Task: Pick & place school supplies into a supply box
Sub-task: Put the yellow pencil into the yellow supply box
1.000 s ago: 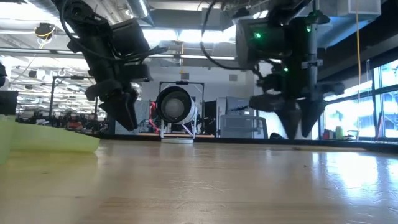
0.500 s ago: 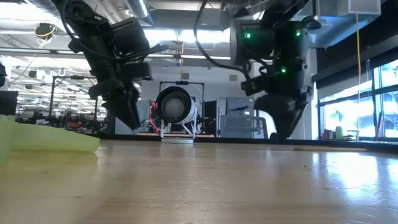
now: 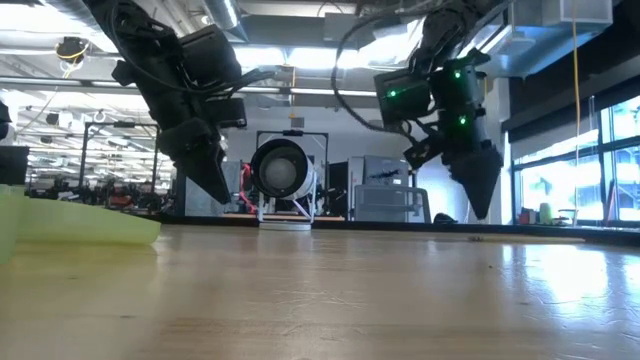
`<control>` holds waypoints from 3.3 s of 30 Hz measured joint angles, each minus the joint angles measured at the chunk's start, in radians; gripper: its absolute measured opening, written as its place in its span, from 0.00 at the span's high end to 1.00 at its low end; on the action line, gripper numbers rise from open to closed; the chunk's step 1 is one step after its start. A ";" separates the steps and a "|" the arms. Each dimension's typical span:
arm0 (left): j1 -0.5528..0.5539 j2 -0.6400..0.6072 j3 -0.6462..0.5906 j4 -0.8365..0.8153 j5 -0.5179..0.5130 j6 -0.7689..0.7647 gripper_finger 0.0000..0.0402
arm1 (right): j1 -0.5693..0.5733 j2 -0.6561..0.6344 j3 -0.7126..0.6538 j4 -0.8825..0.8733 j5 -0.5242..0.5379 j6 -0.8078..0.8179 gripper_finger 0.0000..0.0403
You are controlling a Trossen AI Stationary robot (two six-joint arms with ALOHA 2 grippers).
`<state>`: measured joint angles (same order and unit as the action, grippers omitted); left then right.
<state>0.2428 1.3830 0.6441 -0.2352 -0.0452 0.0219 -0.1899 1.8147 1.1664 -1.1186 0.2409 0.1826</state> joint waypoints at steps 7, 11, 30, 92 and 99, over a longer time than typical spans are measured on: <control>0.000 0.000 0.000 0.000 0.070 0.001 0.54 | -0.055 -0.110 -0.076 0.055 -0.033 -0.221 0.59; 0.000 0.000 0.000 0.001 0.082 0.002 0.54 | -0.089 -0.177 -0.174 0.072 -0.021 -0.248 0.59; 0.000 0.000 0.000 0.113 0.080 0.026 0.54 | -0.196 -0.228 -0.415 0.350 -0.102 -0.498 0.60; -0.006 0.020 0.000 0.425 0.303 0.069 0.67 | 0.039 -0.221 -0.356 0.621 -0.037 -0.211 0.92; -0.007 0.113 0.000 0.487 0.315 0.089 0.70 | 0.038 -0.229 -0.445 0.760 -0.071 -0.214 0.89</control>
<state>0.2363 1.4959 0.6441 0.2515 0.2696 0.1108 -0.1524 1.5860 0.7218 -0.3586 0.1703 -0.0315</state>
